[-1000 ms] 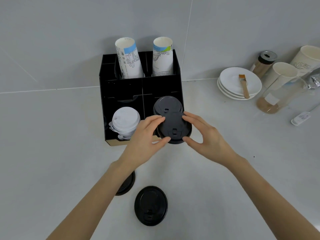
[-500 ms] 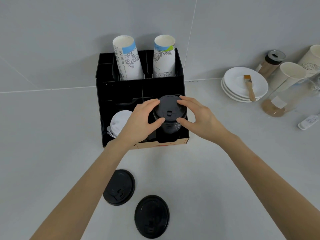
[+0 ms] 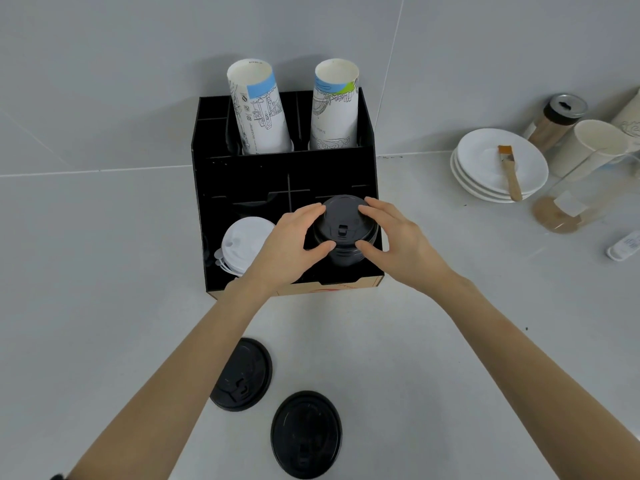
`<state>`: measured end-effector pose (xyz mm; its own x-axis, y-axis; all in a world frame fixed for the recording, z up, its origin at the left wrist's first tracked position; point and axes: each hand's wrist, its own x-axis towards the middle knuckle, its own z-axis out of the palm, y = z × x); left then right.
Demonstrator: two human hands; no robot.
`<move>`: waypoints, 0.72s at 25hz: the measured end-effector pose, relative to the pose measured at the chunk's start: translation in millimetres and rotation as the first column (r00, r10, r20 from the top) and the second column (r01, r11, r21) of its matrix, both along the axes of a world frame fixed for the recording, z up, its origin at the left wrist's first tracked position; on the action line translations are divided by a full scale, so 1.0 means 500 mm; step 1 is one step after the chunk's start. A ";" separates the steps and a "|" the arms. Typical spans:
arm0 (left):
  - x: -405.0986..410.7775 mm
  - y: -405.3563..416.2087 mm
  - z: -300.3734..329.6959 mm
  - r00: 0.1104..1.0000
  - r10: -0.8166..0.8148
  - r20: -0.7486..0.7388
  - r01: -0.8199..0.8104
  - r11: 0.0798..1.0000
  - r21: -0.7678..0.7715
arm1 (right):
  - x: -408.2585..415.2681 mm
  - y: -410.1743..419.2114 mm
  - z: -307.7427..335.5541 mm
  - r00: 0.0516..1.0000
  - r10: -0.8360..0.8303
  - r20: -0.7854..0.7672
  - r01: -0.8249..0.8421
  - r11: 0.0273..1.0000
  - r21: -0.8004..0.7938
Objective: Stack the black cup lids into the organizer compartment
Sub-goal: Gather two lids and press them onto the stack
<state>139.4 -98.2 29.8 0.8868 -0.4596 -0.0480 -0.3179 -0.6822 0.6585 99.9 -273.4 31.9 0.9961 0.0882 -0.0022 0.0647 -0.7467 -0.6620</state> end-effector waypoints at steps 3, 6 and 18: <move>-0.004 -0.003 0.002 1.000 0.002 0.013 -0.003 1.000 0.012 | -0.008 0.002 -0.006 1.000 -0.021 0.006 0.020 1.000 0.016; -0.006 -0.008 0.005 1.000 0.000 0.011 -0.001 1.000 0.031 | -0.015 0.006 -0.009 0.999 -0.039 0.012 0.038 0.998 0.056; -0.005 -0.009 0.001 1.000 0.006 0.030 -0.008 0.998 0.063 | -0.029 0.008 -0.033 0.996 -0.077 0.041 0.072 0.991 0.113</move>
